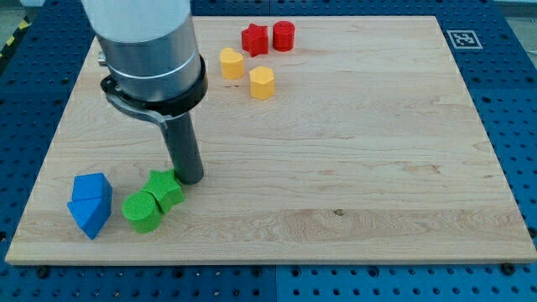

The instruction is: Move the red star a bit right

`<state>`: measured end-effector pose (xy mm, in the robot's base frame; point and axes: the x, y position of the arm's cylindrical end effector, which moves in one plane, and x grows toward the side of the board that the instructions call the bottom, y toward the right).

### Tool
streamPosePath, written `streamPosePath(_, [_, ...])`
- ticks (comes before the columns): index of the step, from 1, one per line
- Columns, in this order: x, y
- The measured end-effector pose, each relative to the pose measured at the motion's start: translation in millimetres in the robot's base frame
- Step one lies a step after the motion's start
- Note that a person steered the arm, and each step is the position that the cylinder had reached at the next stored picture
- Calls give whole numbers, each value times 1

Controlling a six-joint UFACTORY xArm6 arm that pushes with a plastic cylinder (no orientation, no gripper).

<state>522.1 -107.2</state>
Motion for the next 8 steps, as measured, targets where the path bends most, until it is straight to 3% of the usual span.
streamPosePath(3, [-5,-11])
streamPosePath(5, [-15,22])
streamPosePath(6, [-82,10])
streamPosePath(7, [-178,-12])
streamPosePath(8, [-245,1])
